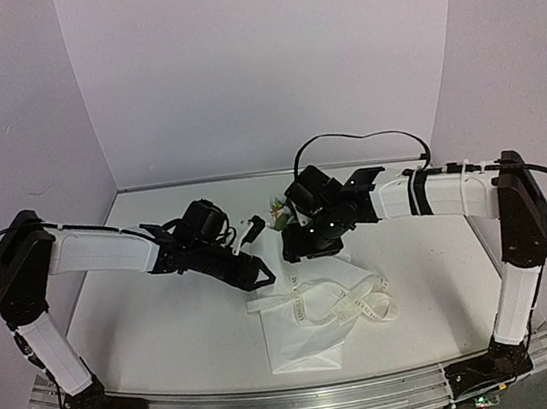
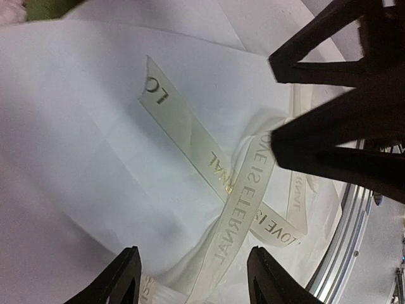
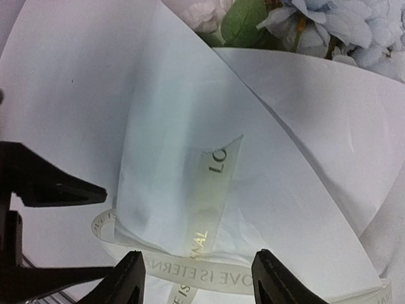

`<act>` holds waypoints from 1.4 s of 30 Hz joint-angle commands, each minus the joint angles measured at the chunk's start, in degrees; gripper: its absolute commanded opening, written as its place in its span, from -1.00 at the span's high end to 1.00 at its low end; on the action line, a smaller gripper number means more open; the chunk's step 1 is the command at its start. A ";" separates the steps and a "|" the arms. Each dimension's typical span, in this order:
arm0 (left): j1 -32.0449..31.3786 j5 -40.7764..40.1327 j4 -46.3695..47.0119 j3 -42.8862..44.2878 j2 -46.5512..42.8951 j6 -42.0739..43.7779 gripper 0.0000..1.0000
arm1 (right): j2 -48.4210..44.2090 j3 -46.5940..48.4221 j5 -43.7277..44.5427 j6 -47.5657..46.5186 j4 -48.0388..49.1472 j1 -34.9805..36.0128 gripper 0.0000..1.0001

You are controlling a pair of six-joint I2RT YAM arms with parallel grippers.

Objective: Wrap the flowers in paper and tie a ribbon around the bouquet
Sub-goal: Cross the ribbon over the folded bouquet, then pick up the left side of the ribbon from the center of the board.

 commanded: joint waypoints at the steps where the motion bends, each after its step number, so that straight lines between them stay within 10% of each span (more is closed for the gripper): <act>1: 0.45 -17.76 3.73 -4.63 -12.73 -10.83 -0.35 | 5.51 7.50 4.80 0.79 -6.30 -0.04 -0.18; 21: 5.47 -25.04 1.34 -15.35 -30.76 -22.15 -0.50 | 20.37 22.33 18.39 5.63 -18.74 4.90 -0.14; 36: 5.61 -20.96 3.47 -14.79 -30.49 -22.95 -0.48 | 21.80 24.87 19.33 5.17 -18.84 4.89 0.97; 42: 5.61 -12.06 9.18 -15.46 -27.50 -20.81 -0.46 | 16.14 23.74 9.75 4.46 -17.10 3.48 1.00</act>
